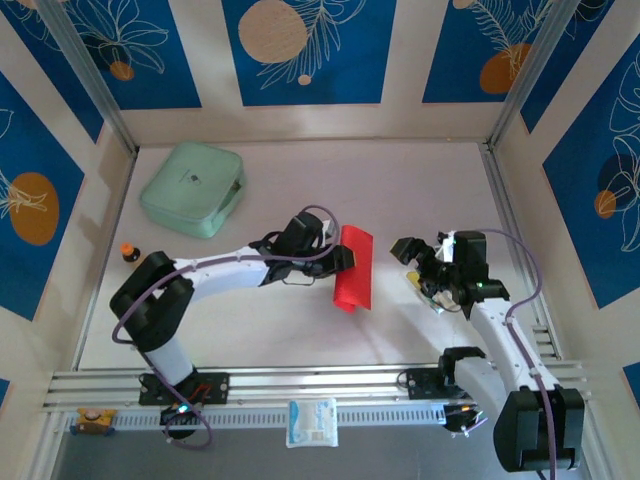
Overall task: Fold a paper plane with a square sheet of paper (pick it up from the middle)
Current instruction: First fold the square sheet of paper in half at the center of the table.
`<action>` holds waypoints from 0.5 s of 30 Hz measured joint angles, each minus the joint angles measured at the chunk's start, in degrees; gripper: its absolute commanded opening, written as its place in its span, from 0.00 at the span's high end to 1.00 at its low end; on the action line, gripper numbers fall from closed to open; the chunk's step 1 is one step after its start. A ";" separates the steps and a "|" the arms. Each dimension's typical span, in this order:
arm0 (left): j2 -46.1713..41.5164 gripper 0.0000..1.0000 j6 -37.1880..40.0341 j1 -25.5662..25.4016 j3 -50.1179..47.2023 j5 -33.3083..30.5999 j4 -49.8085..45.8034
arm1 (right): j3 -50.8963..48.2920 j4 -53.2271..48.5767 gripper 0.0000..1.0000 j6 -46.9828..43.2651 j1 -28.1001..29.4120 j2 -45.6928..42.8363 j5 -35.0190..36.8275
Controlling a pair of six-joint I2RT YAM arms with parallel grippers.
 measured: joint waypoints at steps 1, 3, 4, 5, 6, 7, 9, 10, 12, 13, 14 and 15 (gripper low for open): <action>0.20 0.61 -0.39 0.02 -0.61 0.39 1.22 | -0.13 0.39 0.02 -0.17 -0.09 0.13 -1.09; 0.74 0.61 -1.38 0.28 -2.40 1.22 4.15 | -0.13 1.49 0.02 -0.59 -0.09 0.20 -3.41; 1.01 0.61 -1.62 0.42 -3.10 1.46 5.14 | -0.13 1.92 0.03 -0.70 -0.09 0.17 -4.07; 1.49 0.61 -1.95 0.61 -3.89 1.70 6.21 | -0.13 2.29 0.03 -0.92 -0.07 0.17 -4.74; 1.92 0.60 -2.19 0.81 -4.52 1.70 7.10 | -0.15 2.49 0.03 -1.09 -0.02 0.20 -5.27; 2.38 0.60 -2.38 0.94 -5.01 1.70 7.78 | -0.17 2.69 0.03 -1.22 0.02 0.20 -5.64; 3.48 0.60 -2.84 1.14 -5.60 1.68 8.48 | -0.20 2.86 0.03 -1.44 0.55 0.22 -6.27; 3.87 0.61 -2.99 1.16 -5.81 1.66 8.81 | -0.22 2.89 0.03 -1.51 0.79 0.26 -6.47; 4.48 0.60 -3.52 1.18 -6.67 1.57 9.92 | -0.22 2.93 0.03 -1.66 1.51 0.68 -6.84; 4.55 0.60 -3.78 1.18 -7.10 1.40 10.40 | -0.24 2.93 0.03 -1.66 1.86 0.85 -6.86; 4.57 0.60 -4.42 1.18 -7.74 1.16 11.10 | -0.24 2.93 0.03 -1.66 2.25 1.01 -6.86; 4.57 0.59 -4.85 1.18 -8.33 0.87 11.85 | -0.24 2.93 0.03 -1.66 2.67 1.07 -6.84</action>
